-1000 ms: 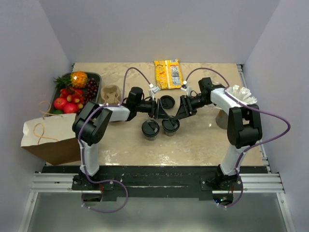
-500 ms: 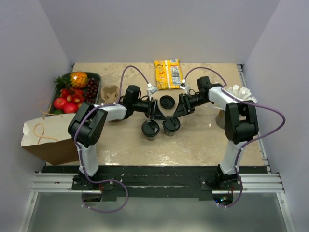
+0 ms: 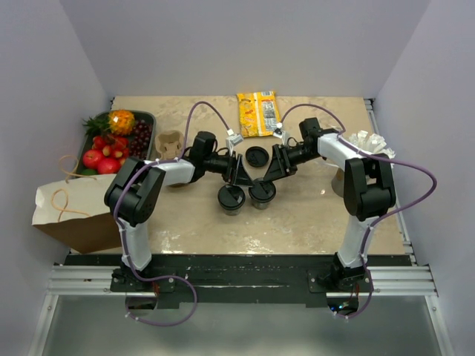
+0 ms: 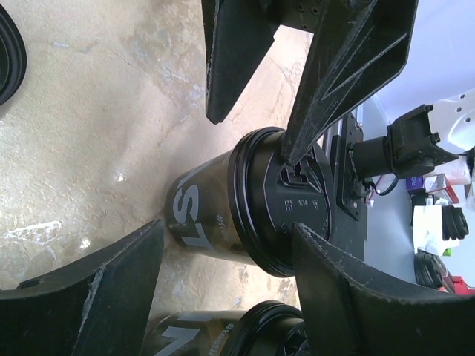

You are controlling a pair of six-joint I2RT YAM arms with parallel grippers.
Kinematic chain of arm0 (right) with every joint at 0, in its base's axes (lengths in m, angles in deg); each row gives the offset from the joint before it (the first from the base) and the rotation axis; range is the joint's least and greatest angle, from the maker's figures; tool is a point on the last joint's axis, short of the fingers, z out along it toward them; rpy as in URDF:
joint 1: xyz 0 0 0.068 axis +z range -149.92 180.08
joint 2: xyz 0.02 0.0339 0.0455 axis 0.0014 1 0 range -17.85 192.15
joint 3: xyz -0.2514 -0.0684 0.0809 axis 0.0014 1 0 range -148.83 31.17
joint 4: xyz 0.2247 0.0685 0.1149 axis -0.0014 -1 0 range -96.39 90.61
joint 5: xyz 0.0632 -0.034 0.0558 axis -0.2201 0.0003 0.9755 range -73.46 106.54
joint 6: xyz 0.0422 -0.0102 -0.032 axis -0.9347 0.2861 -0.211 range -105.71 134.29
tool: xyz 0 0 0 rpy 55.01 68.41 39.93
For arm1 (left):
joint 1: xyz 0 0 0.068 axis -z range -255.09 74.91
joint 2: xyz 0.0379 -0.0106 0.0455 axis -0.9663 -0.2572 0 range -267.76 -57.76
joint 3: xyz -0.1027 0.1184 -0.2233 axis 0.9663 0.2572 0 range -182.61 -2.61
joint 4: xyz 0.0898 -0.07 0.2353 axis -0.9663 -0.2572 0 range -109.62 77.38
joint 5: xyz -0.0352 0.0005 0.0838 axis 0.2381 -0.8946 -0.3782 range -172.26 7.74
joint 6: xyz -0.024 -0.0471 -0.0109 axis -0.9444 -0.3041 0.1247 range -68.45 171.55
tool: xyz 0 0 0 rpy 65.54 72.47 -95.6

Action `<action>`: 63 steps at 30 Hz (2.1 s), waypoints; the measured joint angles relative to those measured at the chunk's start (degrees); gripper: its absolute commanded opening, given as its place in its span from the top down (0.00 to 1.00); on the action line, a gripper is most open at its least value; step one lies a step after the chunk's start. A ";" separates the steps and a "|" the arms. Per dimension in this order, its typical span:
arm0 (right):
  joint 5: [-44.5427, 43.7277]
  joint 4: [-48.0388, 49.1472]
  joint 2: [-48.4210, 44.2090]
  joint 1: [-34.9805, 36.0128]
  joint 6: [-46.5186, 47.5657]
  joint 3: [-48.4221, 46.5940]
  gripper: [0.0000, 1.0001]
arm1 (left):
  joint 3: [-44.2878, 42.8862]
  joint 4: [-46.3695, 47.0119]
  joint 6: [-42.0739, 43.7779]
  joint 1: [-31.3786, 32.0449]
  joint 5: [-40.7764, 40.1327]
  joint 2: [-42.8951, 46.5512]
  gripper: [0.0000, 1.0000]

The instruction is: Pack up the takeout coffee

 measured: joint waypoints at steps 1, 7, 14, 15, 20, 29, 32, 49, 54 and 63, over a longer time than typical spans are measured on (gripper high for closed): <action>-0.02 0.02 0.00 0.00 -0.13 0.00 0.42 | -0.07 -0.02 -0.07 0.00 -0.07 0.00 0.29; -1.68 0.09 0.00 0.07 -1.27 0.13 0.46 | -0.55 0.11 -0.92 0.00 -0.37 -0.85 0.33; -2.49 0.20 -0.15 0.09 -3.15 1.07 0.48 | -0.50 -0.55 -1.81 0.00 -2.47 -0.87 0.36; -2.56 0.24 -0.31 0.09 -3.37 1.25 0.48 | -0.20 -0.17 -1.99 0.00 -2.69 -0.79 0.37; -4.20 1.22 -2.29 1.29 -3.67 2.84 0.47 | 2.58 2.25 -2.47 0.31 -4.50 1.01 0.38; -5.35 2.10 -4.15 2.49 -3.21 5.01 0.26 | 3.39 4.26 -1.11 0.66 -5.27 1.64 0.35; -5.55 1.86 -4.15 2.45 -2.27 5.01 0.01 | 3.15 4.20 -0.44 0.66 -5.60 1.64 0.36; -5.73 0.20 -7.19 3.91 2.78 6.21 0.01 | 3.10 4.33 -0.13 0.72 -6.91 1.88 0.36; -8.41 0.15 -7.19 6.64 3.61 6.21 0.01 | 4.20 0.79 2.38 1.05 -10.88 1.60 0.36; -14.58 0.15 -7.21 9.16 3.87 6.21 0.01 | 4.44 -0.70 2.80 1.20 -12.22 1.40 0.33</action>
